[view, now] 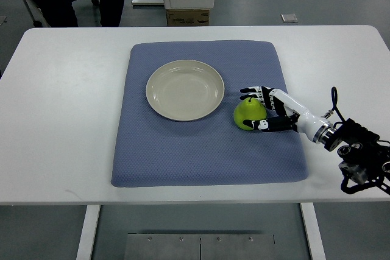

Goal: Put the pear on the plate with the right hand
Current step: 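Close the right hand's fingers around the green pear, then lift the pear with the right hand and carry it over the plate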

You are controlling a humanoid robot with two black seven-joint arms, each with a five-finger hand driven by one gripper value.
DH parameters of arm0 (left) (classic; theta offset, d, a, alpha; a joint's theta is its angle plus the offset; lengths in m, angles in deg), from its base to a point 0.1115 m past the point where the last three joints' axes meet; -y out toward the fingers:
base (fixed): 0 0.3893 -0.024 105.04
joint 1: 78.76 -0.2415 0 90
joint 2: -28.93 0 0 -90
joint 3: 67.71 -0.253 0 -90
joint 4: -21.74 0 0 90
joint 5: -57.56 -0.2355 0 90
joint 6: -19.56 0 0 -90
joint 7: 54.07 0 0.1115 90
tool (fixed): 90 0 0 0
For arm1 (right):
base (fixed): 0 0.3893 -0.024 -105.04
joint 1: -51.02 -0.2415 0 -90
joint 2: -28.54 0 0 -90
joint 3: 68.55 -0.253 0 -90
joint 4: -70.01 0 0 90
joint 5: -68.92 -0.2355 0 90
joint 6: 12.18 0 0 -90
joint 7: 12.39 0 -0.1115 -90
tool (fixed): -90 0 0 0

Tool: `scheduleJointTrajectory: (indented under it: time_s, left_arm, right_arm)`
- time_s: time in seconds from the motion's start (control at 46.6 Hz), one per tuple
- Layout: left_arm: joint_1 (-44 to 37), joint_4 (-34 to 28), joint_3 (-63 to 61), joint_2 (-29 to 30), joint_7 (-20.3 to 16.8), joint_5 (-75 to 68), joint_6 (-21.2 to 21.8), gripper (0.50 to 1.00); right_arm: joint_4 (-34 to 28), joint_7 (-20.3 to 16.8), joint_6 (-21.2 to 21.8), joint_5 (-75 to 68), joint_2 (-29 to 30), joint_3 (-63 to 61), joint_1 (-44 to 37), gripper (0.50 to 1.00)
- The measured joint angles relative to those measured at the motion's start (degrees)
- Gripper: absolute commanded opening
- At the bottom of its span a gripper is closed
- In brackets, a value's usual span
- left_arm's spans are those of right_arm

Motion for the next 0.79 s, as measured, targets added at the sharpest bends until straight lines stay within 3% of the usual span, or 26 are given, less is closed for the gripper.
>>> scheduleJointTrajectory:
  time_s: [0.6,0.793]
  left_arm:
    - [0.01,0.00,0.00,0.00,0.00,0.00,0.00,1.000]
    - [0.00,0.00,0.00,0.00,0.01,0.00,0.00,1.000]
  right_arm:
    - [0.97,0.00,-0.36,-4.04,1.80,-2.94,-4.97,0.500]
    - [3.81,0.00,-0.43,-6.72,6.48,-2.60,-8.68,0.500]
